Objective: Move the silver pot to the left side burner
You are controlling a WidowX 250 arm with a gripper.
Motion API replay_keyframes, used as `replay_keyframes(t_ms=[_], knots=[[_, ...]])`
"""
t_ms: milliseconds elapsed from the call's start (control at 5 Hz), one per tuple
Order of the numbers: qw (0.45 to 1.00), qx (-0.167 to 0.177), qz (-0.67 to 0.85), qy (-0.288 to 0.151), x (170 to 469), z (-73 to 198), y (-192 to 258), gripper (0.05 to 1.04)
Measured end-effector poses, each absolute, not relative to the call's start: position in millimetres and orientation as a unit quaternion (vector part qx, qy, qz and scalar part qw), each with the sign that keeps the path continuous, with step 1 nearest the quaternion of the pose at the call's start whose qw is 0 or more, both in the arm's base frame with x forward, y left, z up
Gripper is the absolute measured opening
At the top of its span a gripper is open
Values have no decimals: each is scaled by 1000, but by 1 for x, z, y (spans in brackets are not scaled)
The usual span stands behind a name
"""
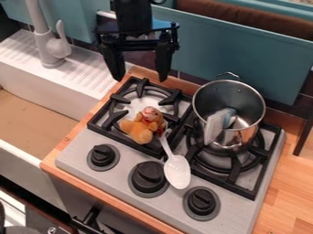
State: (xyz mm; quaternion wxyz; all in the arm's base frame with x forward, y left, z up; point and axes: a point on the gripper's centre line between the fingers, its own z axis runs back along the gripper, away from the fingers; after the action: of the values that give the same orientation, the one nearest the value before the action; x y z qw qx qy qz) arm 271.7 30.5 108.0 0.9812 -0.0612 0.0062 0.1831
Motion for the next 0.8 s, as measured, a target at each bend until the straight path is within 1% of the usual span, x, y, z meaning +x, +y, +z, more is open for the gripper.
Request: replay_keyframes(t_ms=[200, 400, 600, 800], knots=[[981, -61, 185, 21, 269, 101, 30, 999], [982, -52, 183, 13, 277, 91, 17, 999], [982, -53, 180, 7, 288, 80, -1, 999], [984, -63, 168, -12, 295, 78, -14, 999]])
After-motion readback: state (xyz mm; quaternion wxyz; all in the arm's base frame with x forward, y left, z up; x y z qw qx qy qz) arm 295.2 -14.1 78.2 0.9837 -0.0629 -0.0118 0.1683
